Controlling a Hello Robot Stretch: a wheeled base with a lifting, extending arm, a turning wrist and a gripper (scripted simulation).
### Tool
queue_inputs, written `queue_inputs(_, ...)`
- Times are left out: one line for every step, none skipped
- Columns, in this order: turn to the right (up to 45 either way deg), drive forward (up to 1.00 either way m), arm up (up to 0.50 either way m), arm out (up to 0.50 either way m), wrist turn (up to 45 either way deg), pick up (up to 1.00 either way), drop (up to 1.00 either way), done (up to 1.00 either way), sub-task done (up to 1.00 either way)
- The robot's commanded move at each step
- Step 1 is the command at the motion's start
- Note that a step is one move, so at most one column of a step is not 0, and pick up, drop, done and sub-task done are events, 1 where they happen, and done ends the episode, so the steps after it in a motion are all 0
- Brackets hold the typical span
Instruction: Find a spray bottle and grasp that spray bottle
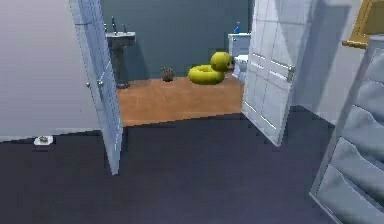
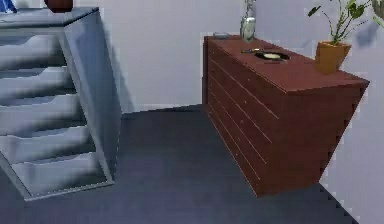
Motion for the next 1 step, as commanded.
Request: queue_inputs(0.0, 1.00, 0.00, 0.00, 0.0, 0.00, 0.00, 0.00, 0.00)
